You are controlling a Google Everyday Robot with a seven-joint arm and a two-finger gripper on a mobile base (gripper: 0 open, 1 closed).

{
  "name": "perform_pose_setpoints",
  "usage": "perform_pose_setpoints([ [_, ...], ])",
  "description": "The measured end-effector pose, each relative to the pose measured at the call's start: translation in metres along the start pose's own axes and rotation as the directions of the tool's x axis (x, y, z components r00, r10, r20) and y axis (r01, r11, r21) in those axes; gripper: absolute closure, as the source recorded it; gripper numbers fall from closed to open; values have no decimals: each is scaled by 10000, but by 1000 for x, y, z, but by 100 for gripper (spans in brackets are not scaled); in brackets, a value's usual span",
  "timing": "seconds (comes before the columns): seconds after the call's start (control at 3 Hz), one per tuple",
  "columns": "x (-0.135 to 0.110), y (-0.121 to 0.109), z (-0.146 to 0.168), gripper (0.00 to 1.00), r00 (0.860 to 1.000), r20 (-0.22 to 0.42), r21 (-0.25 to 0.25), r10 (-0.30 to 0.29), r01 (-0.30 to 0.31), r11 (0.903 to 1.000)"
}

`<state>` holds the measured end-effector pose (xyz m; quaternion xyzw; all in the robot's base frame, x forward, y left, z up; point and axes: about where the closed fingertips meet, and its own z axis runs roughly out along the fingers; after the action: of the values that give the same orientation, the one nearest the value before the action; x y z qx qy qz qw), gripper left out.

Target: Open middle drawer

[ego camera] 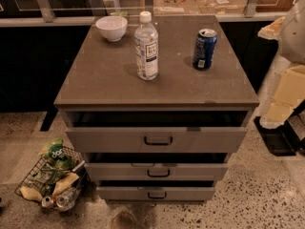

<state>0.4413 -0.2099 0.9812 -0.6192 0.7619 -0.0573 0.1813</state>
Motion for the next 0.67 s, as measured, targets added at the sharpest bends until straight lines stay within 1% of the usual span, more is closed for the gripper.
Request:
perform_pose_setpoints([
  [0.33,3,-1,31,0,9879,-1418,-290,-623,588,9978],
  [0.67,14,22,69,0,9551,-2561,-978,-1491,1279,9870],
])
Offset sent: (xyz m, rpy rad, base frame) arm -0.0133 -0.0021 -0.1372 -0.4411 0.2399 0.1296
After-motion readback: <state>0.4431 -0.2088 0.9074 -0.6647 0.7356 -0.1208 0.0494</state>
